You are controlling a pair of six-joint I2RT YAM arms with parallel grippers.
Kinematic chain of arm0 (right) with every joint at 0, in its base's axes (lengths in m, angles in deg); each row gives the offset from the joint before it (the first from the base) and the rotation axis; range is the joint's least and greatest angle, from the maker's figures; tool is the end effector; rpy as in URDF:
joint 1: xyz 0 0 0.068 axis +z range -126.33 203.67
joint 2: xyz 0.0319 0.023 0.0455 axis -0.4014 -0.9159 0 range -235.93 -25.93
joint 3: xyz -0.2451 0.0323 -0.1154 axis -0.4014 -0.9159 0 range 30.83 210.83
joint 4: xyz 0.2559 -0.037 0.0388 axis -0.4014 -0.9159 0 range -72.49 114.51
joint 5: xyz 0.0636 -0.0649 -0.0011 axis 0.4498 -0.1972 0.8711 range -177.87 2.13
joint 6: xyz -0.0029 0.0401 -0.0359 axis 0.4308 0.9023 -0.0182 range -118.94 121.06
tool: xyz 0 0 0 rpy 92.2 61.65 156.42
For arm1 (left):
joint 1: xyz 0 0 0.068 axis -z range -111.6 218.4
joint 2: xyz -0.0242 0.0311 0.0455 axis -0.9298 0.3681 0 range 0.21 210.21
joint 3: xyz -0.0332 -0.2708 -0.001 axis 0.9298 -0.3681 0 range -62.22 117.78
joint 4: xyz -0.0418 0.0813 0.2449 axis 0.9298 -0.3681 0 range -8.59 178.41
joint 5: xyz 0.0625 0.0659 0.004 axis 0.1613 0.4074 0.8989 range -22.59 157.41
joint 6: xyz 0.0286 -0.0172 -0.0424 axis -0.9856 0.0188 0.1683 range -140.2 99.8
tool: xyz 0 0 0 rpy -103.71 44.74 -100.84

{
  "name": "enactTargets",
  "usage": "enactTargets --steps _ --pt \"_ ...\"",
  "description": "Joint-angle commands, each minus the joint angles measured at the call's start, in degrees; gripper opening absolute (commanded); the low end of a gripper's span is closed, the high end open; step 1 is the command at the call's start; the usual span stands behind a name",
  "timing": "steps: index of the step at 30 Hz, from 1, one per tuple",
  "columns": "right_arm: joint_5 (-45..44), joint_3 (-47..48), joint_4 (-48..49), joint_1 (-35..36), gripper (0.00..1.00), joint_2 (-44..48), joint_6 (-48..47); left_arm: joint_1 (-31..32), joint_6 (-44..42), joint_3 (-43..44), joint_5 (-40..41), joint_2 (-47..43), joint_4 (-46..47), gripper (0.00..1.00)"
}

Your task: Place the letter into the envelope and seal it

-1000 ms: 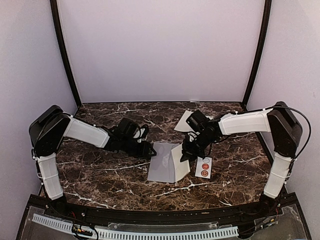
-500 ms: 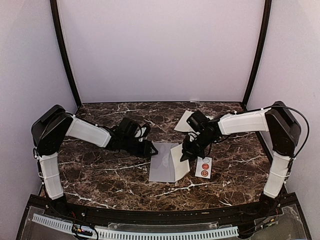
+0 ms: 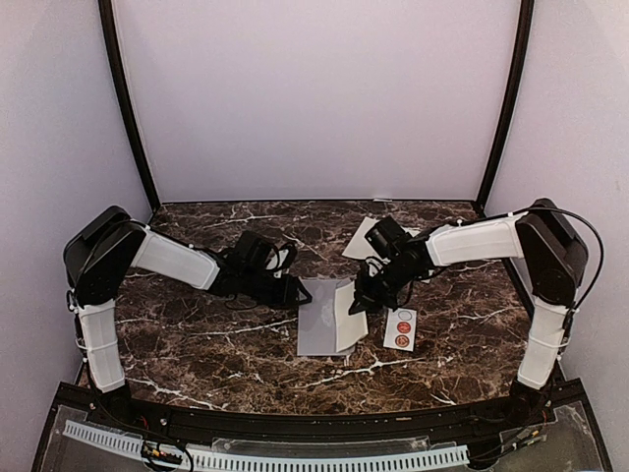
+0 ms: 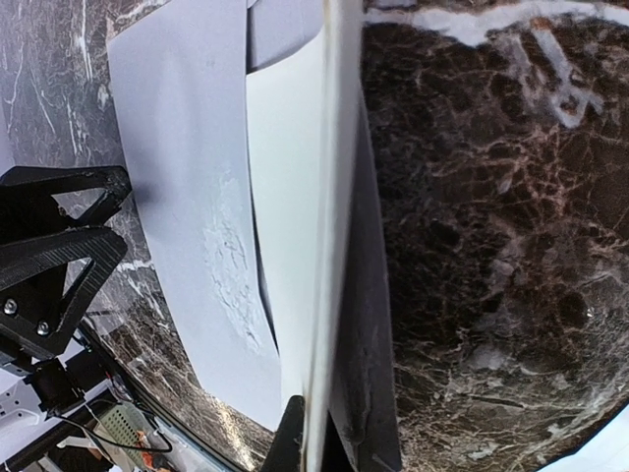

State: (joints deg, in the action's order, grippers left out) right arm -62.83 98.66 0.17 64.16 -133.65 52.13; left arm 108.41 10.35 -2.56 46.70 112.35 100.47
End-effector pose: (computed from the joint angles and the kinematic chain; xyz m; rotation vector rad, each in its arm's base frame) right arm 0.2738 0.2536 0.1582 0.1242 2.9903 0.9530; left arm 0.2967 -0.2655 0.1307 0.4066 2.4159 -1.0152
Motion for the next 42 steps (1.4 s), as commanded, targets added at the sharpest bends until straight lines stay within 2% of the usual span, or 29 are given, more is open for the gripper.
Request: enactTargets --steps 1,15,19,24,33,42 --pt "-0.52 2.14 2.04 -0.23 0.0 -0.71 -2.74 -0.02 -0.9 -0.28 1.06 2.58 -4.25 0.44" --pt "-7.09 7.35 -7.1 -0.24 0.0 0.45 -14.48 -0.02 -1.23 0.6 3.53 2.76 -5.66 0.44" --pt "-6.98 6.35 -6.58 -0.24 0.0 0.38 -14.23 -0.02 -0.73 0.73 2.87 2.74 -5.62 0.44" --pt "-4.67 2.4 -1.08 -0.24 0.0 0.76 -11.75 -0.02 0.81 0.29 1.36 2.76 -4.51 0.44" --pt "-9.82 4.93 -3.88 -0.24 0.0 4.46 -12.83 -0.02 1.01 0.31 2.37 2.56 -5.7 0.45" --pt "-12.98 3.23 -3.06 -0.24 0.0 3.08 -10.58 -0.02 1.08 0.3 2.47 2.36 -6.11 0.45"
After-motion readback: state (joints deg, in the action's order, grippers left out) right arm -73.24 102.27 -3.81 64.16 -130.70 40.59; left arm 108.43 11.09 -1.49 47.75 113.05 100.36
